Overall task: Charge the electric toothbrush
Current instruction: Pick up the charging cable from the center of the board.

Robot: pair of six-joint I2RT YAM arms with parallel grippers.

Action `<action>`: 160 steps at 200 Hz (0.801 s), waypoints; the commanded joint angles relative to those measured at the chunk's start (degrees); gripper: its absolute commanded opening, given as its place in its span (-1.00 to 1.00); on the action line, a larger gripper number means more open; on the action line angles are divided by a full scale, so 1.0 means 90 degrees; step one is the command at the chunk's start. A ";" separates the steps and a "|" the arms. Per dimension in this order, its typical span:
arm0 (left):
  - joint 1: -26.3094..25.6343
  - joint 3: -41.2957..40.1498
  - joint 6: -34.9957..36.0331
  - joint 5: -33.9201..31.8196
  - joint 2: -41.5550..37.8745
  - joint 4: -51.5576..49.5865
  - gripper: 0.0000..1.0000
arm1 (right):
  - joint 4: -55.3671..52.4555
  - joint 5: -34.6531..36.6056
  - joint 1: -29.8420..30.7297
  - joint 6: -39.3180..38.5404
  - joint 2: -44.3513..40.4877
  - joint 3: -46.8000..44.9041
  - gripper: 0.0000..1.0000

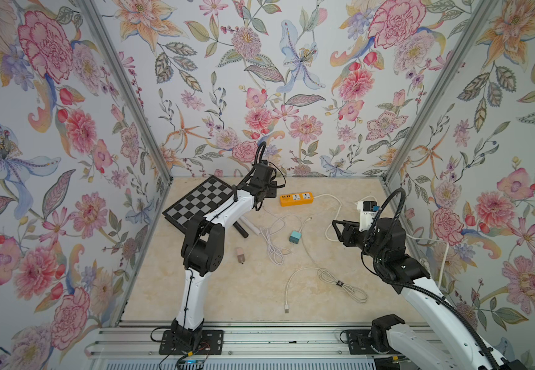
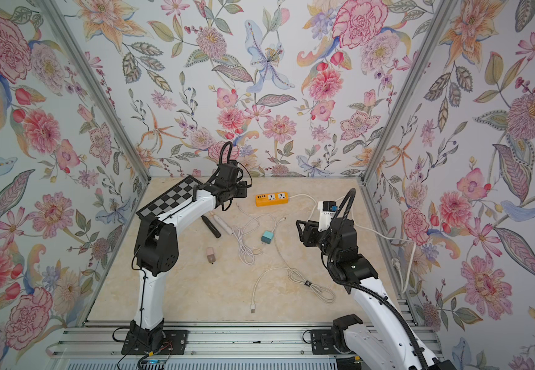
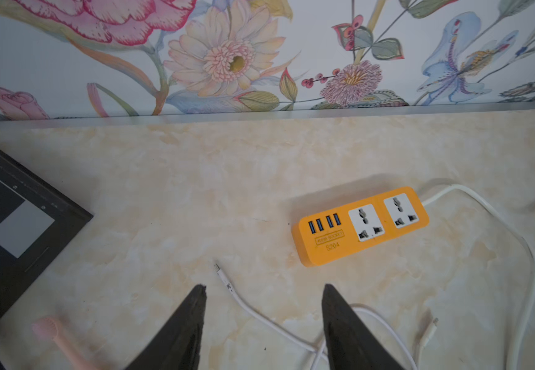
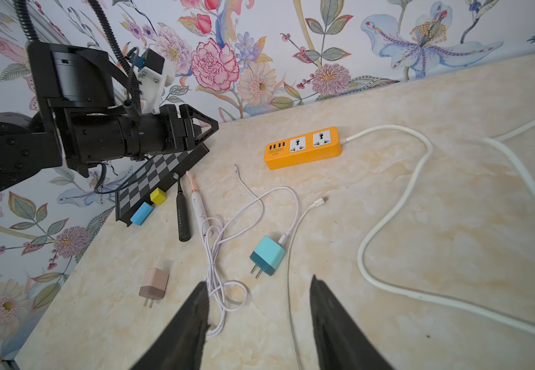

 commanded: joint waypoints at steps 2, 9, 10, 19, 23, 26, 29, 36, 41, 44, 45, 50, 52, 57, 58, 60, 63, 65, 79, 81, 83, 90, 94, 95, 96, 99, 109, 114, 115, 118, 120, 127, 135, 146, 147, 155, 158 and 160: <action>0.0028 0.0976 -0.0996 -0.0860 0.0712 -0.0774 0.12 | -0.0325 0.0332 0.0055 0.0303 -0.0013 0.0152 0.09; 0.0061 0.1138 -0.1098 -0.0876 0.0907 -0.0772 0.10 | -0.0344 0.0354 0.0068 0.0328 0.0007 0.0125 0.10; 0.0067 0.1156 -0.1115 -0.0873 0.0925 -0.0769 0.09 | -0.0345 0.0353 0.0069 0.0328 0.0009 0.0119 0.10; 0.0130 0.1284 -0.1281 -0.0798 0.1133 -0.0733 0.05 | -0.0345 0.0325 0.0078 0.0328 0.0034 0.0103 0.10; 0.0159 0.1320 -0.1376 -0.0770 0.1205 -0.0715 0.04 | -0.0346 0.0301 0.0080 0.0311 0.0049 0.0094 0.10; 0.0182 0.1350 -0.1453 -0.0757 0.1274 -0.0725 0.02 | -0.0343 0.0283 0.0080 0.0304 0.0059 0.0093 0.10; 0.0201 0.1378 -0.1529 -0.0756 0.1321 -0.0738 0.01 | -0.0345 0.0262 0.0085 0.0294 0.0065 0.0101 0.11; 0.0247 0.1414 -0.1668 -0.0740 0.1414 -0.0758 -0.02 | -0.0345 0.0237 0.0089 0.0267 0.0093 0.0103 0.10; 0.0271 0.1417 -0.1728 -0.0705 0.1476 -0.0741 -0.03 | -0.0346 0.0224 0.0087 0.0247 0.0100 0.0112 0.11; 0.0286 0.1417 -0.1749 -0.0692 0.1499 -0.0722 -0.03 | -0.0348 0.0216 0.0089 0.0231 0.0121 0.0121 0.11; 0.0287 0.1417 -0.1749 -0.0689 0.1509 -0.0719 -0.03 | -0.0347 0.0215 0.0085 0.0226 0.0120 0.0127 0.11; 0.0297 0.1412 -0.1797 -0.0686 0.1552 -0.0723 -0.03 | -0.0342 0.0206 0.0090 0.0208 0.0137 0.0137 0.11; 0.0302 0.1411 -0.1809 -0.0686 0.1562 -0.0725 -0.03 | -0.0340 0.0207 0.0095 0.0195 0.0143 0.0141 0.11; 0.0307 0.1408 -0.1825 -0.0671 0.1594 -0.0734 -0.03 | -0.0339 0.0207 0.0090 0.0174 0.0164 0.0156 0.12; 0.0307 0.1408 -0.1826 -0.0669 0.1601 -0.0730 -0.03 | -0.0343 0.0206 0.0090 0.0168 0.0171 0.0159 0.12; 0.0307 0.1403 -0.1826 -0.0659 0.1608 -0.0732 -0.03 | -0.0348 0.0212 0.0097 0.0158 0.0181 0.0166 0.12; 0.0307 0.1398 -0.1826 -0.0641 0.1618 -0.0735 -0.03 | -0.0344 0.0212 0.0091 0.0150 0.0201 0.0171 0.12; 0.0315 0.1398 -0.1826 -0.0625 0.1625 -0.0733 -0.03 | -0.0346 0.0206 0.0097 0.0152 0.0213 0.0179 0.12; 0.0318 0.1379 -0.1826 -0.0591 0.1700 -0.0784 -0.02 | -0.0346 0.0191 0.0099 0.0096 0.0294 0.0227 0.13; 0.0317 0.1374 -0.1826 -0.0584 0.1711 -0.0787 -0.02 | -0.0346 0.0189 0.0097 0.0089 0.0312 0.0229 0.13; 0.0317 0.1370 -0.1826 -0.0572 0.1719 -0.0788 -0.02 | -0.0342 0.0193 0.0099 0.0085 0.0321 0.0237 0.13; 0.0334 0.1337 -0.1861 -0.0519 0.1750 -0.0812 -0.02 | -0.0344 0.0189 0.0099 0.0069 0.0367 0.0258 0.13; 0.0336 0.1309 -0.1874 -0.0468 0.1763 -0.0811 -0.02 | -0.0346 0.0195 0.0099 0.0056 0.0389 0.0273 0.13; 0.0332 0.1300 -0.1874 -0.0455 0.1764 -0.0803 -0.02 | -0.0346 0.0190 0.0099 0.0055 0.0395 0.0276 0.13; 0.0339 0.1290 -0.1875 -0.0443 0.1774 -0.0803 -0.02 | -0.0346 0.0187 0.0099 0.0050 0.0409 0.0277 0.13; 0.0345 0.1274 -0.1875 -0.0407 0.1787 -0.0796 -0.03 | -0.0339 0.0179 0.0097 0.0040 0.0419 0.0287 0.13; 0.0346 0.1228 -0.1895 -0.0329 0.1832 -0.0813 -0.05 | -0.0346 0.0167 0.0099 0.0011 0.0460 0.0315 0.14; 0.0346 0.1212 -0.1890 -0.0324 0.1842 -0.0832 -0.08 | -0.0339 0.0182 0.0099 -0.0001 0.0477 0.0324 0.14; 0.0346 0.1207 -0.1892 -0.0324 0.1842 -0.0838 -0.08 | -0.0343 0.0183 0.0099 -0.0003 0.0479 0.0326 0.14; 0.0346 0.1191 -0.1877 -0.0327 0.1857 -0.0850 -0.10 | -0.0342 0.0184 0.0097 -0.0004 0.0487 0.0327 0.14; 0.0346 0.1178 -0.1876 -0.0337 0.1856 -0.0852 -0.11 | -0.0340 0.0177 0.0094 -0.0011 0.0489 0.0328 0.14; 0.0337 0.1106 -0.1875 -0.0321 0.1851 -0.0843 -0.17 | -0.0345 0.0193 0.0099 -0.0028 0.0504 0.0336 0.14; 0.0338 0.1002 -0.1875 -0.0251 0.1840 -0.0787 -0.21 | -0.0343 0.0185 0.0099 -0.0029 0.0522 0.0340 0.14; 0.0346 0.0871 -0.1865 -0.0067 0.1832 -0.0672 -0.22 | -0.0333 0.0184 0.0099 -0.0034 0.0546 0.0357 0.15; 0.0346 0.0861 -0.1865 -0.0044 0.1832 -0.0660 -0.22 | -0.0330 0.0185 0.0099 -0.0034 0.0547 0.0357 0.15; 0.0346 0.0815 -0.1883 0.0062 0.1840 -0.0627 -0.22 | -0.0337 0.0169 0.0099 -0.0033 0.0567 0.0367 0.15; 0.0346 0.0804 -0.1893 0.0085 0.1849 -0.0621 -0.22 | -0.0332 0.0161 0.0096 -0.0026 0.0574 0.0365 0.15; 0.0344 0.0798 -0.1899 0.0096 0.1859 -0.0631 -0.22 | -0.0335 0.0157 0.0094 -0.0022 0.0577 0.0369 0.14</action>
